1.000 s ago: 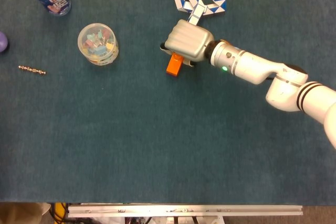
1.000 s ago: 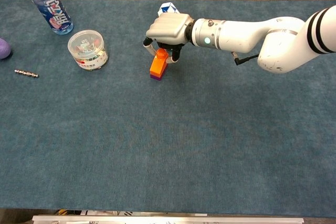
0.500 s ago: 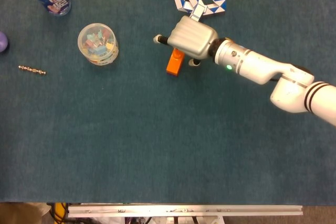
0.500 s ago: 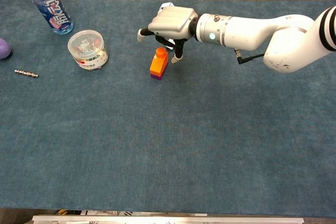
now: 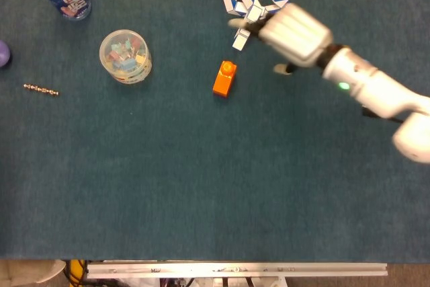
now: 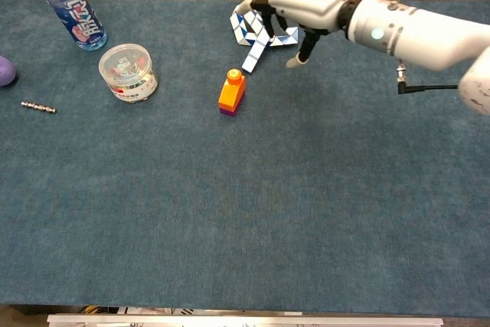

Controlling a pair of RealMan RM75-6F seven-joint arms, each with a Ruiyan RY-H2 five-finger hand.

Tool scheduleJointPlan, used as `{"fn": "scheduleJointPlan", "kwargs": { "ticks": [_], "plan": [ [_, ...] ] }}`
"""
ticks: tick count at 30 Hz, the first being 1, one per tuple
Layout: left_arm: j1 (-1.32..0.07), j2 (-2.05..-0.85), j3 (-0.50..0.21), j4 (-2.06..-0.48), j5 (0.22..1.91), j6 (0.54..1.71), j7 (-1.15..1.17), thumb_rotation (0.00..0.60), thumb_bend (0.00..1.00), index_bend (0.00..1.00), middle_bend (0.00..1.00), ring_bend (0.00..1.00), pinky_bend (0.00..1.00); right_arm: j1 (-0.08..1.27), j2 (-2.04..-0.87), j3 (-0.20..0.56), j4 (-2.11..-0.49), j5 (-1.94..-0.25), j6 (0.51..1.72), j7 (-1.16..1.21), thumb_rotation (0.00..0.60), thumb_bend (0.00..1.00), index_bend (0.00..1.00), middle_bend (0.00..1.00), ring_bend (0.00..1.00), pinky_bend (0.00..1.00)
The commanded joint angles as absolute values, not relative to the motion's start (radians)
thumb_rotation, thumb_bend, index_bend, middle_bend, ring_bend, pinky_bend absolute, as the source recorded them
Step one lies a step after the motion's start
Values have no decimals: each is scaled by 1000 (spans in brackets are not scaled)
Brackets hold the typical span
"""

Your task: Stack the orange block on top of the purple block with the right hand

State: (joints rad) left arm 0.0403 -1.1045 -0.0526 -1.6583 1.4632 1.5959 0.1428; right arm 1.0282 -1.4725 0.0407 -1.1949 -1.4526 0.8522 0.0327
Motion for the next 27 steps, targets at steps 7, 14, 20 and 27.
{"fn": "scheduleJointPlan", "kwargs": {
  "ticks": [7,14,20,27],
  "plan": [
    [21,-1122,-54,-1635,1472,1577,141,600,157,242,252,229,249,746,-1205,24,-1529,-1245,1075,-208,600,119,254,452,452,604],
    [10,-1126,-52,-1637,1488,1572,147,600,158,243,252,229,249,575,-1128,-13,-1606,-1231,1258,-268,600,118,283,458,471,604],
    [8,-1126,-49,-1647,1497,1576,156,600,158,243,252,229,249,449,-1085,-44,-1632,-1244,1351,-230,600,118,306,474,485,604],
    [10,-1129,-35,-1661,1519,1583,174,600,157,243,252,229,249,345,-1055,-53,-1645,-1290,1444,-198,600,119,316,490,508,604]
  ]
}}
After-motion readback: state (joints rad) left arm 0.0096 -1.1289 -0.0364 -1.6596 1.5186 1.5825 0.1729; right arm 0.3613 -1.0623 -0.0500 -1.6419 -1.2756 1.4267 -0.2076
